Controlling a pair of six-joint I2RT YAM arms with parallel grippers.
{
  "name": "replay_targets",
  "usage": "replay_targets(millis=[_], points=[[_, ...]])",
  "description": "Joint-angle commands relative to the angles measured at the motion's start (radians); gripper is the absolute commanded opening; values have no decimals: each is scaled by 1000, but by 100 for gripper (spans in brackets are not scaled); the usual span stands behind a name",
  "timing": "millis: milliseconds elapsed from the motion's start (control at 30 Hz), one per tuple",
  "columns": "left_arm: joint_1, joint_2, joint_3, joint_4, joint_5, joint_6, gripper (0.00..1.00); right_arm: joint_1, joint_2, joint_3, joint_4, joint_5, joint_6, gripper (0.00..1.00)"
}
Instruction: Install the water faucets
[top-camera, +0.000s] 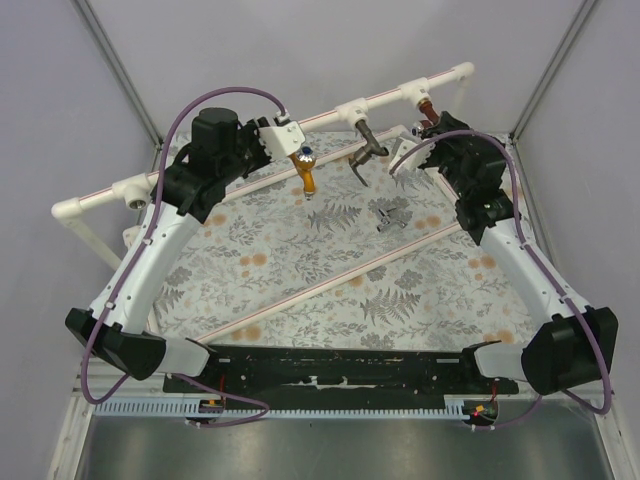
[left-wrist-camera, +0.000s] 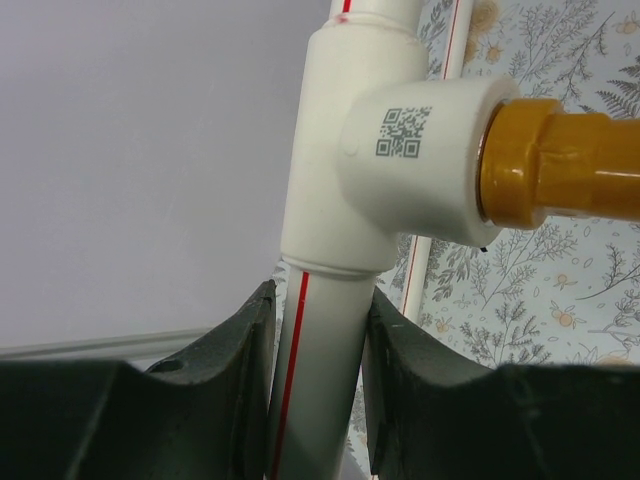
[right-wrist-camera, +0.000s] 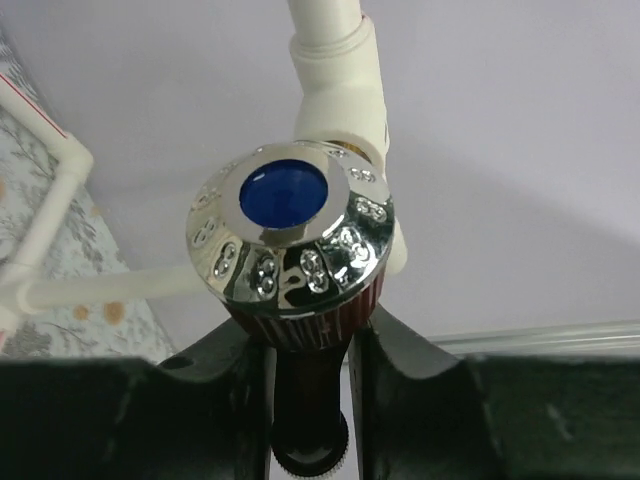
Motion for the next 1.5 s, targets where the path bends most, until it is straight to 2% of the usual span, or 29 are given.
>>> replay_targets(millis=[0, 100, 233, 267, 333, 433, 533, 633, 700, 800, 833, 967, 1133, 1200, 1267, 1367, 1433, 1467], points=[[-30, -9, -36, -99, 112, -196, 2, 5, 10, 59, 52, -22, 421, 16], [-30, -10, -34, -99, 112, -196, 2, 1, 16, 88, 43, -32, 799, 4], [-30, -7, -38, -102, 106, -192, 2, -16, 24, 63, 159, 32, 1423, 3], [-30, -9, -36, -102, 106, -193, 2, -27, 24, 47, 199, 59, 1673, 3], [-30, -10, -39, -102, 108, -192, 2, -64, 33, 19, 257, 73, 2063, 3], [-30, -17, -42, -99, 118, -193, 2, -107, 66, -3, 313, 66, 2519, 4], [-31, -20, -48, -91, 120, -193, 2, -113, 90, -47, 369, 133, 2895, 8], [-30, -23, -54, -85, 118, -195, 2, -113, 116, -101, 484, 191, 3115, 9], [-30, -23, -54, -84, 117, -195, 2, -111, 111, -115, 498, 208, 3135, 22], [-30, -20, -48, -85, 109, -192, 2, -134, 100, -124, 555, 167, 3039, 53], [-30, -17, -48, -87, 108, -190, 2, -145, 96, -133, 579, 149, 3013, 59], [-31, -12, -47, -93, 106, -190, 2, -191, 44, -211, 655, 123, 2947, 74], [-28, -7, -42, -102, 97, -188, 2, -272, -62, -288, 634, 6, 2759, 80], [-30, -9, -39, -102, 100, -188, 2, -301, -129, -303, 548, -34, 2619, 81], [-30, -7, -39, -104, 104, -187, 2, -311, -185, -282, 430, -61, 2391, 83], [-30, -4, -41, -105, 108, -188, 2, -311, -242, -186, 188, -172, 1871, 87], [-30, -6, -38, -105, 111, -190, 2, -309, -274, -155, 94, -229, 1540, 88], [-30, -4, -36, -105, 112, -188, 2, -309, -288, -148, 62, -241, 1437, 88]])
